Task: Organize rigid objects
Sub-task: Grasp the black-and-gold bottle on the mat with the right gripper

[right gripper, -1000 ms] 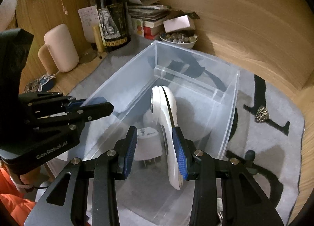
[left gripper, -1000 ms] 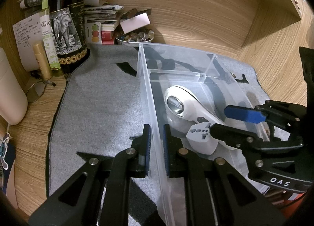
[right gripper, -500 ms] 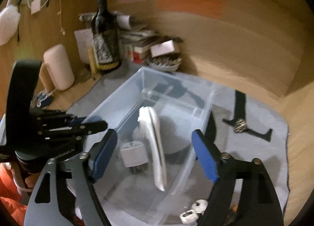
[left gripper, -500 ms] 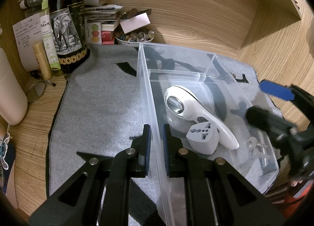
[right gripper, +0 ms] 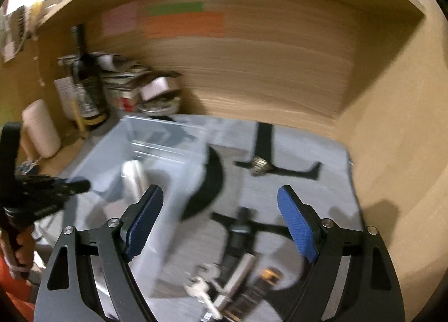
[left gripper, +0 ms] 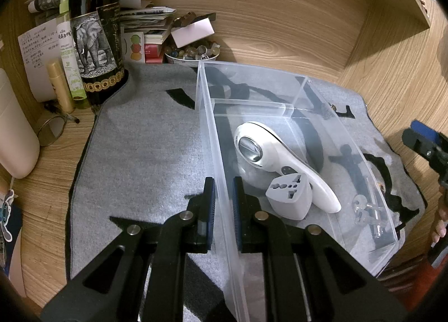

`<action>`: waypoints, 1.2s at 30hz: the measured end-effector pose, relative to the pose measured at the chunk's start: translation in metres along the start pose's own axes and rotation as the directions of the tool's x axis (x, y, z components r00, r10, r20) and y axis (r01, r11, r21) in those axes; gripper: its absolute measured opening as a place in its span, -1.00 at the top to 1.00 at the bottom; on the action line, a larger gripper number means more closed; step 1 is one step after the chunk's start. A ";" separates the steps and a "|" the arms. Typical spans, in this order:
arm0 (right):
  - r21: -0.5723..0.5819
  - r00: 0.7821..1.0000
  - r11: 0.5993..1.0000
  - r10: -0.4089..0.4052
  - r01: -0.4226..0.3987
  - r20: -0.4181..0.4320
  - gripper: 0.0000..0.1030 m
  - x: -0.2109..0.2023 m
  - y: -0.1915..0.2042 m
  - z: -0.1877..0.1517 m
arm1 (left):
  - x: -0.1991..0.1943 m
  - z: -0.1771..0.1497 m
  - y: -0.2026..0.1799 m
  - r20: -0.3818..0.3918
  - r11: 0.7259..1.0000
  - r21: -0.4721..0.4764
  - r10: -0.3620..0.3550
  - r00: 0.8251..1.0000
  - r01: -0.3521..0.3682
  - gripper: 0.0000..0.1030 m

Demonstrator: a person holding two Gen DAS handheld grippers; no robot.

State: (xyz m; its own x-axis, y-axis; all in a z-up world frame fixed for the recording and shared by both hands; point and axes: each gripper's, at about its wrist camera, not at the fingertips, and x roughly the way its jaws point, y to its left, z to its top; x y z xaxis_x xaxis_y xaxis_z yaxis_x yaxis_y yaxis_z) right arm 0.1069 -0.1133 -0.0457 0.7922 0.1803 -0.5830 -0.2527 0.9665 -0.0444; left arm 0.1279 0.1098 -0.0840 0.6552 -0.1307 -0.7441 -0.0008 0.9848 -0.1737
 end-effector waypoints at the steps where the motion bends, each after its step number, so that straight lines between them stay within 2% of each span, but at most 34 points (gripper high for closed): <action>1: 0.007 1.000 1.000 -0.016 0.017 -0.006 -0.60 0.000 -0.004 -0.003 | 0.000 0.000 0.000 0.000 1.000 0.001 0.001 1.000 -0.001 0.77; 4: 0.038 0.997 0.997 -0.065 0.066 -0.044 -0.60 0.004 -0.020 -0.017 | 0.000 0.001 0.000 0.000 1.000 0.002 0.002 1.000 -0.002 0.77; 9: 0.109 0.987 0.988 -0.096 0.111 -0.132 -0.60 0.016 -0.041 -0.046 | 0.000 0.001 0.000 0.000 1.000 0.005 0.003 1.000 -0.003 0.77; 15: 0.171 0.966 0.975 -0.101 0.144 -0.237 -0.60 0.033 -0.060 -0.074 | 0.000 0.001 -0.001 0.000 1.000 0.003 0.003 1.000 -0.003 0.77; 18: 0.168 0.955 0.975 -0.096 0.147 -0.281 -0.59 0.038 -0.061 -0.085 | 0.000 0.001 -0.001 0.001 1.000 0.003 0.003 1.000 -0.003 0.77; 22: 0.133 0.950 0.980 -0.102 0.147 -0.297 -0.60 0.039 -0.054 -0.095 | 0.000 0.002 -0.001 0.001 1.000 0.003 0.004 1.000 -0.004 0.77; 25: 0.127 0.954 0.981 -0.106 0.146 -0.281 -0.58 0.035 -0.055 -0.098 | 0.000 0.002 -0.002 0.001 1.000 0.004 0.003 1.000 -0.003 0.77; 28: 0.131 0.957 0.980 -0.107 0.146 -0.269 -0.47 0.031 -0.058 -0.100 | 0.000 0.002 -0.001 0.001 1.000 0.003 0.005 1.000 -0.005 0.77; 31: 0.136 0.960 0.980 -0.107 0.146 -0.260 -0.12 0.029 -0.061 -0.100 | 0.000 0.002 -0.001 0.001 1.000 0.002 0.004 1.000 -0.004 0.77; 33: 0.143 0.962 0.980 -0.101 0.140 -0.254 0.28 0.026 -0.063 -0.100 | 0.000 0.002 -0.001 0.002 1.000 0.002 0.003 1.000 -0.003 0.77; 34: 0.145 0.962 0.980 -0.099 0.139 -0.253 0.36 0.025 -0.065 -0.099 | 0.000 0.002 -0.002 0.002 1.000 0.001 0.003 1.000 -0.003 0.77; 35: 0.148 0.963 0.979 -0.100 0.141 -0.252 0.53 0.026 -0.066 -0.098 | 0.000 0.002 -0.002 0.001 1.000 0.002 0.003 1.000 -0.003 0.77; 36: 0.151 0.963 0.978 -0.101 0.142 -0.252 0.58 0.026 -0.067 -0.097 | 0.000 0.002 -0.002 0.002 1.000 0.002 0.003 1.000 -0.003 0.77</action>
State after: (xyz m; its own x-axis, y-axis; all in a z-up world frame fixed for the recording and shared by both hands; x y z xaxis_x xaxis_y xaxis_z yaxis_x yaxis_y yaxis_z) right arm 0.0903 -0.1909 -0.1369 0.6484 0.0300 -0.7607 -0.0508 0.9987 -0.0039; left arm 0.1296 0.1079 -0.0822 0.6564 -0.1274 -0.7436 -0.0011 0.9855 -0.1699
